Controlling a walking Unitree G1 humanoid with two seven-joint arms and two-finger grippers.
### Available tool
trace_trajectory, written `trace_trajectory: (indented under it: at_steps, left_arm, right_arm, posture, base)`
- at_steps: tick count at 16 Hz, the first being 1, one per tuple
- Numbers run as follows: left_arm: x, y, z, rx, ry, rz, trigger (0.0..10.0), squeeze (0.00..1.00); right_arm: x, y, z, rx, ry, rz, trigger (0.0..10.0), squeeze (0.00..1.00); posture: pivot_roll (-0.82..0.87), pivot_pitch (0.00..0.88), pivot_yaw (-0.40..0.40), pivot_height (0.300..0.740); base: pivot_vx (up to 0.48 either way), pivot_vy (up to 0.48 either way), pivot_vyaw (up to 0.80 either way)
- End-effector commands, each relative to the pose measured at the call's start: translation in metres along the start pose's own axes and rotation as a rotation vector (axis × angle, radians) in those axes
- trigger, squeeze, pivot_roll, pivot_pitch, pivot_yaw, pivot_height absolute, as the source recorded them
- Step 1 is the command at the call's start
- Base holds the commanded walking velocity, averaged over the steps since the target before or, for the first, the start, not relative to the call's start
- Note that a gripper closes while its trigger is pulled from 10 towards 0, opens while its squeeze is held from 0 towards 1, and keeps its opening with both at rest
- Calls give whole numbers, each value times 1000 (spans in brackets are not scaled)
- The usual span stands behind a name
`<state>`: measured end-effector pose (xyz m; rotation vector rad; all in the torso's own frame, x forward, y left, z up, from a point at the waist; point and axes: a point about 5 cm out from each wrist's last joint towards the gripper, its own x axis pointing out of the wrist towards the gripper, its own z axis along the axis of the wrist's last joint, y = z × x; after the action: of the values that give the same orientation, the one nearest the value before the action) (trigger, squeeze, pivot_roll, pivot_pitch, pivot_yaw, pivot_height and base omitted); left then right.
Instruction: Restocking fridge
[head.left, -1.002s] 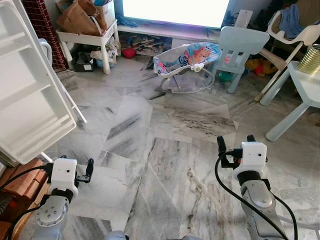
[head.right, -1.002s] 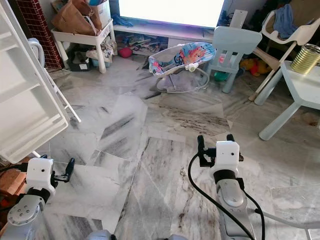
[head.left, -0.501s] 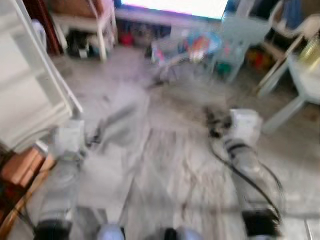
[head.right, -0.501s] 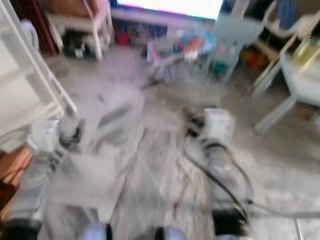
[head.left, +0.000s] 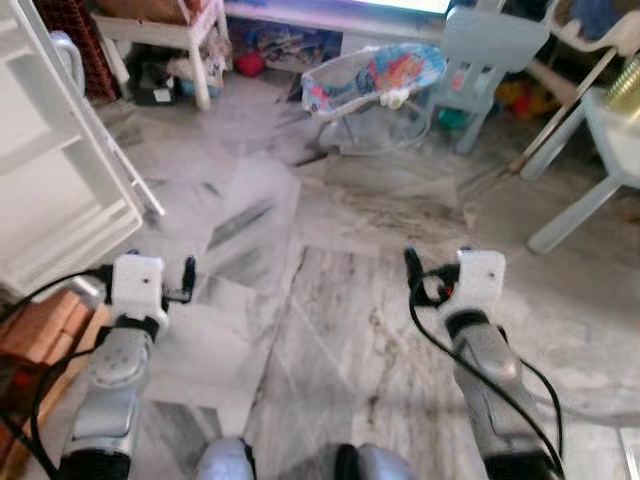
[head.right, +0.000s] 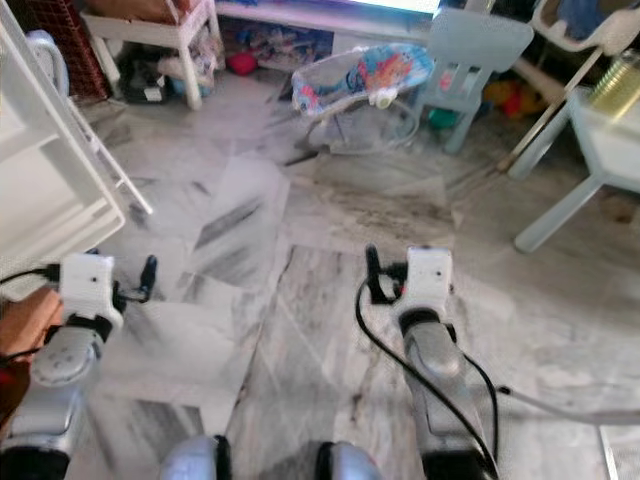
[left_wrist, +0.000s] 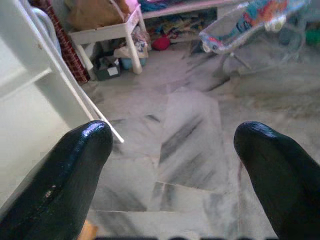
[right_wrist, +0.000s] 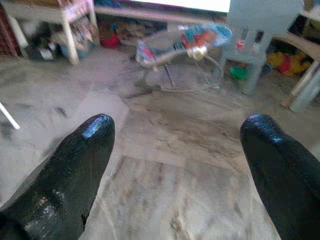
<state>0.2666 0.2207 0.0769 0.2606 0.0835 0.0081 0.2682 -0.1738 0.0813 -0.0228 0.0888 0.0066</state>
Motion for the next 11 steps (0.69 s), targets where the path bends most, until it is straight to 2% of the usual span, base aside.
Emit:
trace_trajectory:
  at_steps: [1,4,6,7,9,11]
  left_arm:
    - [1,-3,1,52,-9,-37,10000,0]
    - [15,-8,20,119,-71,-109,10000,0]
    - [22,-10,24,108,-86,-98,10000,0]
    - [26,-18,30,70,-113,-103,10000,0]
    - [25,-26,29,83,-121,-106,10000,0]
    - [16,-31,22,63,-104,-134,10000,0]
  right_arm:
    - [-7,-7,-3,-40,1,-35,10000,0]
    - [-16,-2,-7,3,-45,-85,10000,0]
    - [-13,2,-11,2,-39,-75,10000,0]
    - [-8,6,-10,2,-43,-68,10000,0]
    - [-1,10,-2,-31,-72,-25,10000,0]
    - [4,2,3,-32,-86,-38,10000,0]
  posture:
    - [46,138,19,740]
    - [45,113,67,740]
    - [46,65,49,740]
    - [44,45,31,740]
    - [44,53,18,740]
    - [47,71,7,740]
  base:
    - [0,0,0]
    - [0,0,0]
    - [0,0,0]
    - [0,0,0]
    - [0,0,-216]
    - [0,0,-800]
